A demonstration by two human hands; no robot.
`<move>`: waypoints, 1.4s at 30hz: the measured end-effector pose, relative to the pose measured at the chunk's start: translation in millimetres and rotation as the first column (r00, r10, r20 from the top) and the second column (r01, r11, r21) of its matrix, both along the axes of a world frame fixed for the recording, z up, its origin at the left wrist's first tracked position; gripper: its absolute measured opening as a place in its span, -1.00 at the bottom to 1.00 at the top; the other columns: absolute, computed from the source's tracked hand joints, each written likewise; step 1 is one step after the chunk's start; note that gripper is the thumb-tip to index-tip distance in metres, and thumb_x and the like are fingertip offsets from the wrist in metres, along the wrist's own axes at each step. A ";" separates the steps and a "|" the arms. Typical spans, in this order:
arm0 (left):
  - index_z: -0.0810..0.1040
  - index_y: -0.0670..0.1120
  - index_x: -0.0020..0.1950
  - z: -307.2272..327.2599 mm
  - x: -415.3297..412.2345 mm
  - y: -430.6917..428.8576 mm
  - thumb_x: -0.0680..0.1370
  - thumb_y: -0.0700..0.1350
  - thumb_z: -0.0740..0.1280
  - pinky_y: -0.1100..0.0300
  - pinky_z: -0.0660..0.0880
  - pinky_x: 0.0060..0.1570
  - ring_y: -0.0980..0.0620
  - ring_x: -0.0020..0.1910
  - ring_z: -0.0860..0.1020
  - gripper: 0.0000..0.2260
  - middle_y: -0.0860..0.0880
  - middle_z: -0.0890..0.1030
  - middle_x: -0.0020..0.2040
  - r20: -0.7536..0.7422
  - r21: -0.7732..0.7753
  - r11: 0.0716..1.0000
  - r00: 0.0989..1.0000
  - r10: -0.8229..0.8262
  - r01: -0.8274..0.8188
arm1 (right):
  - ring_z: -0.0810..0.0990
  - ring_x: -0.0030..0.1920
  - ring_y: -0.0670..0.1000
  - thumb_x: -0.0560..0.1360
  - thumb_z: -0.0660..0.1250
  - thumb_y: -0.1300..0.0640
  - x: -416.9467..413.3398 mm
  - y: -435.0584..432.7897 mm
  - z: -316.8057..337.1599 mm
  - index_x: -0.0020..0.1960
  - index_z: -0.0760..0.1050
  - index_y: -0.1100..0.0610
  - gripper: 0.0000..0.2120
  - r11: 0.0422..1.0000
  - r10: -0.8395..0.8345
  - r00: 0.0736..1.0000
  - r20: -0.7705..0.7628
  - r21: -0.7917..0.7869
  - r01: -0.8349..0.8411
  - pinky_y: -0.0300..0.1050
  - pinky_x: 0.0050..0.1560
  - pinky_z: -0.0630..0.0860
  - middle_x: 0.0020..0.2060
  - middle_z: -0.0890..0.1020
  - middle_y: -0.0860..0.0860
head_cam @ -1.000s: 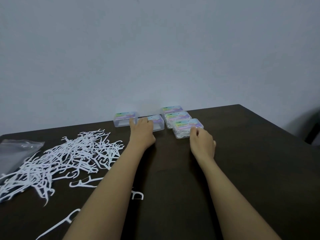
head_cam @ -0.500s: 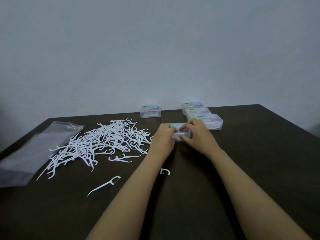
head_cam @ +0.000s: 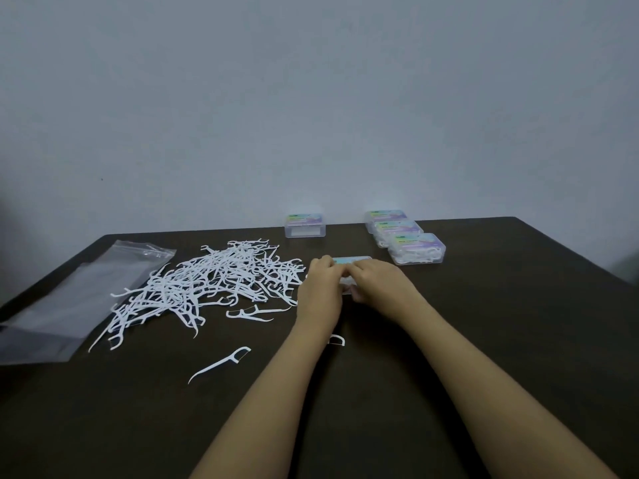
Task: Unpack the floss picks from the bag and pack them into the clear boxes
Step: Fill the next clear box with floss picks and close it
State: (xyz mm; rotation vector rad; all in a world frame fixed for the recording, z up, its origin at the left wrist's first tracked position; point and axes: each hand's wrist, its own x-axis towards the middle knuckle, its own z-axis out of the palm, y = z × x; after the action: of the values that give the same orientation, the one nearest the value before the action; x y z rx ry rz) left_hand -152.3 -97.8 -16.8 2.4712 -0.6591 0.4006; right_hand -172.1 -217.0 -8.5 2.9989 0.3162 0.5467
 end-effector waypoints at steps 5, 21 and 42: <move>0.63 -0.01 -0.04 2.9 -7.6 7.0 0.47 -0.19 0.36 0.22 0.29 0.03 0.01 0.33 0.36 -0.87 -0.01 0.30 0.40 -0.210 -0.297 0.951 0.977 0.027 -0.090 | 0.52 -0.55 0.07 0.03 0.56 0.25 5.6 -1.7 -6.5 -0.07 0.61 0.26 -0.54 0.981 0.130 0.987 0.096 -0.160 -0.114 -0.30 -0.65 0.22 -0.50 0.54 0.07; 0.17 0.04 0.49 6.6 -3.6 15.3 0.35 -0.07 0.51 0.24 0.34 0.16 0.09 0.27 0.47 -0.20 0.02 0.54 0.26 -0.439 -0.282 0.933 0.895 0.084 -0.225 | 0.59 -0.46 0.04 0.03 0.59 0.37 8.3 -17.7 1.3 0.20 0.32 0.19 -0.19 0.941 0.326 0.852 0.410 -0.225 -0.252 -0.26 -0.64 0.40 -0.36 0.62 0.10; -0.10 -0.04 0.53 16.7 0.5 21.4 0.34 0.05 0.51 0.07 0.37 0.19 -0.01 0.30 0.43 0.00 -0.01 0.56 0.22 -0.433 0.026 1.000 0.901 0.018 -0.008 | -0.11 0.51 0.05 0.59 0.14 -0.02 4.6 -19.5 6.5 0.25 0.51 0.02 -0.68 0.873 -0.206 0.951 -0.230 0.396 0.285 0.12 0.45 -0.01 0.51 0.05 0.00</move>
State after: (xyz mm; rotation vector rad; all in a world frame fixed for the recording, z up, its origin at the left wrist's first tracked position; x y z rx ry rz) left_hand -151.8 -76.4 -0.2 2.4663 -0.4595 -0.1581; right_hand -167.5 -236.5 -2.0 3.4427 -0.2130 0.3535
